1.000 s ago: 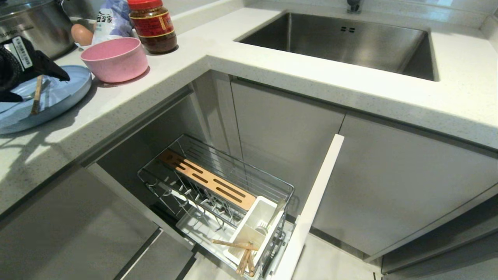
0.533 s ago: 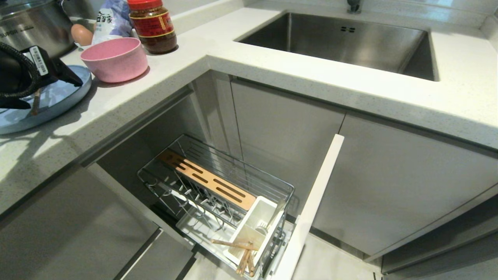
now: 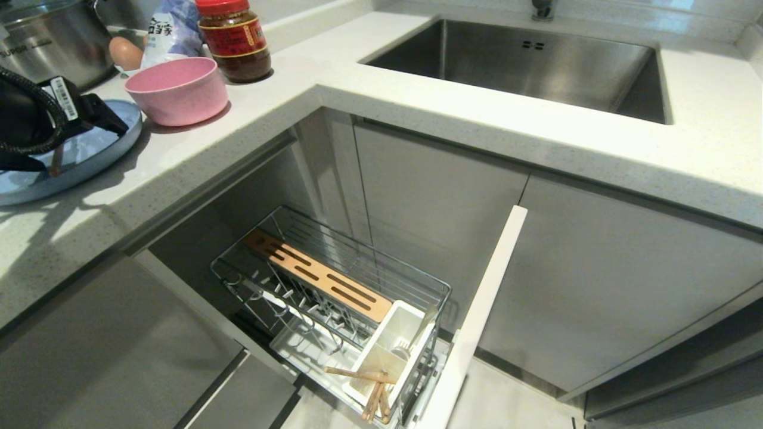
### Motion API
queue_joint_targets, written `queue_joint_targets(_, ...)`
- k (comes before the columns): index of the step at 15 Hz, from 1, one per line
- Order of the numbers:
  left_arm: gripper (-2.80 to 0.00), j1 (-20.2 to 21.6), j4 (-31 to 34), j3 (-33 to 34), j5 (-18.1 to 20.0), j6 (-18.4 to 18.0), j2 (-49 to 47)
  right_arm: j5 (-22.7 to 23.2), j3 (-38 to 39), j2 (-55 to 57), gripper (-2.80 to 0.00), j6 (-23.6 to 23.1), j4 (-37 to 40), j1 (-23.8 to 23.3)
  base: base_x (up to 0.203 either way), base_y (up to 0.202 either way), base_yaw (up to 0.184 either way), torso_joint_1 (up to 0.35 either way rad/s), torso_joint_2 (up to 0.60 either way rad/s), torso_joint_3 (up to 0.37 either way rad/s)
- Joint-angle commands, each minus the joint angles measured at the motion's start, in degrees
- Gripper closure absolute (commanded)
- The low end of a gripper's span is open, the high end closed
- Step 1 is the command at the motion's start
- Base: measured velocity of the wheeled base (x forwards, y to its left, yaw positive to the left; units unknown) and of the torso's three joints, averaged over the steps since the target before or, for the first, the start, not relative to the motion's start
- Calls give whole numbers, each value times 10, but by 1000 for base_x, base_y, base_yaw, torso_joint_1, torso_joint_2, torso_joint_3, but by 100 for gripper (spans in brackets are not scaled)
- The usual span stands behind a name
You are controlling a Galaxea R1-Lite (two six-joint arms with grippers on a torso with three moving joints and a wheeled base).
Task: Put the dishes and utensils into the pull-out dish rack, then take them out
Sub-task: Pick up the chopsticks and place it in the cupboard
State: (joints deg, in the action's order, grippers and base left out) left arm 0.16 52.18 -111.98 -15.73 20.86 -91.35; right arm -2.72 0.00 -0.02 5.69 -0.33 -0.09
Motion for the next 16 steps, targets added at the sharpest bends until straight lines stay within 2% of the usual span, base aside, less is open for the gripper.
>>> queue_joint_targets(1, 0, 1, 5, 1, -1, 1, -4, 0, 0, -2, 0, 0, 0, 0, 0, 0, 0, 0, 0, 0)
queue_joint_targets(13, 0, 1, 6, 0, -9, 1, 3, 0, 0, -2, 0, 0, 0, 0, 0, 0, 0, 0, 0, 0)
queue_joint_targets(16, 0, 0, 5, 0, -10, 2, 37, 0, 0, -2, 0, 0, 0, 0, 0, 0, 0, 0, 0, 0)
